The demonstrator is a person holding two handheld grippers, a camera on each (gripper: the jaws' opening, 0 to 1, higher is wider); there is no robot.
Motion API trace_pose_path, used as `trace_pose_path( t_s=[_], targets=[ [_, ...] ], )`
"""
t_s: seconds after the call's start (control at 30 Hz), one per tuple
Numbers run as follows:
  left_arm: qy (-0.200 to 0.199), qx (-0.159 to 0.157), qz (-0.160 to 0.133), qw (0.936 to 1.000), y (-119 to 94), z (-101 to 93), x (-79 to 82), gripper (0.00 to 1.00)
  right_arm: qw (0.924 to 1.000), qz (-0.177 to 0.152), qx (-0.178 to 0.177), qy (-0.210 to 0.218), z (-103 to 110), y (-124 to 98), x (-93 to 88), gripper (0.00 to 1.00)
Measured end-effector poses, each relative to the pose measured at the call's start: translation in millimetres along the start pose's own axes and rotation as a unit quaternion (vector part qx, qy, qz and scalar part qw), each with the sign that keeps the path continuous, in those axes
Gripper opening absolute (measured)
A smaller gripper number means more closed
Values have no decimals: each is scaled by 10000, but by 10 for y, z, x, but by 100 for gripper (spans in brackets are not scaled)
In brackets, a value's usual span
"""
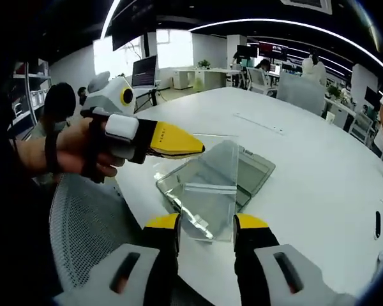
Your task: Insert the divider into the dual guide fixture by aligning both edges with the guide slots and pushing it downward to the bottom, including one-sided entry, uneven engagement, binding, and posture correction.
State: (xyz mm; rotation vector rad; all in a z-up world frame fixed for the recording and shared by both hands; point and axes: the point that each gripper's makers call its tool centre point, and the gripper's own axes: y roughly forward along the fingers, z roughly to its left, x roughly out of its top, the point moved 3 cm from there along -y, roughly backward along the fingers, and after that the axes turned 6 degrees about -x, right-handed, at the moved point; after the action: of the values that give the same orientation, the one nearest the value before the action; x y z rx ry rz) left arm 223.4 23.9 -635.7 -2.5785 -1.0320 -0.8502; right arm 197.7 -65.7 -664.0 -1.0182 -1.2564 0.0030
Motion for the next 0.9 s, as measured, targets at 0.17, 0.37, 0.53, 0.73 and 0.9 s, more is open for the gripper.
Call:
trace_pose_path(
  t_s=[0.17, 0.37, 0.53, 0.73, 0.9],
  targets=[
    [-3, -83, 11, 10000, -54, -6, 18, 0, 9998, -97, 108, 159, 28, -9, 23, 33],
    [3, -120, 27, 9999, -148, 2, 1, 0, 9975, -313, 345, 532, 60, -37, 78, 34],
    [-79, -139, 56, 9999, -219, 16, -2, 0, 9956, -390, 531, 667, 83, -69, 96, 33],
    [-29, -235, 118, 9996, -256, -37, -23, 0, 9926, -519, 752, 795, 131, -98, 133, 34],
    [-16, -303, 134, 9994, -277, -68, -31, 0, 9887, -575, 887, 1065, 137, -89, 159, 33]
  ],
)
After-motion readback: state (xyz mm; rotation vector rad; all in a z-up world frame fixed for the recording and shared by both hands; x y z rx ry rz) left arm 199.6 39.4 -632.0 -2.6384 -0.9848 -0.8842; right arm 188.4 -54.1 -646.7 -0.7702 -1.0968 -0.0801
